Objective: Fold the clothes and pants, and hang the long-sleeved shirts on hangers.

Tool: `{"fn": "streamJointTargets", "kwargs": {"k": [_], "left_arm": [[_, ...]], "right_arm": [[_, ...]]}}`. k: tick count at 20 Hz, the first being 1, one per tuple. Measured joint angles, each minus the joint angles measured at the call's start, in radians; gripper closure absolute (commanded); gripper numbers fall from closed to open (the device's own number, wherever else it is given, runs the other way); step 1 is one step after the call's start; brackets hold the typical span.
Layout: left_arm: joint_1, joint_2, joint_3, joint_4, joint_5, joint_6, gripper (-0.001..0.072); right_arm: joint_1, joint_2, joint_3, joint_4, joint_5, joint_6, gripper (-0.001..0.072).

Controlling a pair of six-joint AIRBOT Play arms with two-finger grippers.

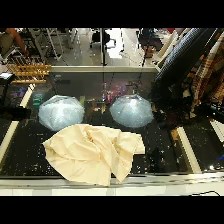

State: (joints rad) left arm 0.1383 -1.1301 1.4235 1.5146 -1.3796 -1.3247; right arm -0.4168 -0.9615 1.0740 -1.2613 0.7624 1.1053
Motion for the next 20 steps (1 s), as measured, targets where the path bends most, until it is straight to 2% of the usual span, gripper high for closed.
{"fn": "streamJointTargets", "kwargs": {"k": [7, 12, 19, 20], "left_arm": [[0.0, 0.0, 0.0, 0.0, 0.002, 0.0, 0.07], [-0.001, 0.0, 0.0, -0.008, 0.094, 0.0, 0.07], [-0.001, 0.0, 0.0, -0.167, 0.222, 0.0, 0.0696], [-0.001, 0.0, 0.0, -0.208, 0.235, 0.0, 0.0667]], "right_arm": [[0.0, 0.0, 0.0, 0.0, 0.0, 0.0, 0.0697], [0.0, 0.0, 0.0, 0.0, 0.0, 0.0, 0.0697], [0.0, 0.0, 0.0, 0.035, -0.001, 0.005, 0.0696], [0.0, 0.0, 0.0, 0.069, 0.009, 0.02, 0.0696]]}}
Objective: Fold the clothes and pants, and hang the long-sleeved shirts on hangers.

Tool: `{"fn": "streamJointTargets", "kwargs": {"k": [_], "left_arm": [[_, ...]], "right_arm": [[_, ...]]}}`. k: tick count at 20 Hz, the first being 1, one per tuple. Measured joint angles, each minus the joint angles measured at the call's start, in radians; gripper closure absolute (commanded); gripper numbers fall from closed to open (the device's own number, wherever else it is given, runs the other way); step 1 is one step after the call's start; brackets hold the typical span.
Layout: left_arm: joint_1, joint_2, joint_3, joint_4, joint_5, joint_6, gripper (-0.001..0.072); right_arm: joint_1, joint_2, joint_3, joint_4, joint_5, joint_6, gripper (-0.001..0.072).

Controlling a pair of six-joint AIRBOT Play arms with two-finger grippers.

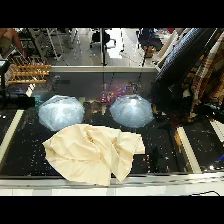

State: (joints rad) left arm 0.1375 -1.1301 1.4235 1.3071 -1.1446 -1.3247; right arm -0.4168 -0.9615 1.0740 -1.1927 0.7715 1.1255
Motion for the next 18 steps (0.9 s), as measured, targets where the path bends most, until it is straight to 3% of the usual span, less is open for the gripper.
{"fn": "streamJointTargets", "kwargs": {"k": [1, 5, 6, 7, 8, 9, 11, 13, 14, 16, 18], "left_arm": [[0.0, 0.0, 0.0, -0.037, 0.011, 0.0, 0.061], [0.0, 0.0, 0.0, -0.182, 0.041, 0.0, 0.0606], [0.0, 0.0, 0.0, -0.207, 0.05, -0.005, 0.0606], [0.0, 0.0, 0.0, -0.231, 0.058, -0.01, 0.0605], [0.0, 0.0, 0.0, -0.25, 0.062, -0.015, 0.0446], [0.0, 0.0, 0.0, -0.27, 0.058, -0.016, 0.0012], [-0.003, -0.001, -0.001, -0.293, 0.001, -0.009, 0.0005], [-0.013, -0.004, -0.027, -0.288, -0.112, 0.009, 0.0102], [-0.021, -0.001, -0.062, -0.277, -0.167, 0.012, 0.0105], [-0.04, 0.03, -0.195, -0.27, -0.225, 0.01, 0.0105], [-0.05, 0.084, -0.379, -0.267, -0.195, -0.016, 0.0101]], "right_arm": [[0.0, 0.0, 0.0, 0.031, 0.023, 0.011, 0.0695], [0.001, 0.0, 0.0, 0.087, 0.156, 0.037, 0.0664], [0.001, 0.0, 0.0, 0.087, 0.201, 0.044, 0.0463], [0.001, 0.0, -0.001, 0.087, 0.248, 0.045, 0.0197], [0.001, 0.0, -0.004, 0.096, 0.307, 0.051, 0.0133], [0.001, 0.0, -0.012, 0.113, 0.363, 0.051, 0.0133], [0.002, 0.0, -0.055, 0.184, 0.486, 0.028, 0.0133], [0.019, 0.009, -0.153, 0.301, 0.614, -0.022, 0.0148], [0.041, 0.023, -0.226, 0.363, 0.666, -0.049, 0.0148], [0.106, 0.066, -0.384, 0.455, 0.699, -0.082, 0.0148], [0.188, 0.109, -0.539, 0.506, 0.671, -0.085, 0.015]]}}
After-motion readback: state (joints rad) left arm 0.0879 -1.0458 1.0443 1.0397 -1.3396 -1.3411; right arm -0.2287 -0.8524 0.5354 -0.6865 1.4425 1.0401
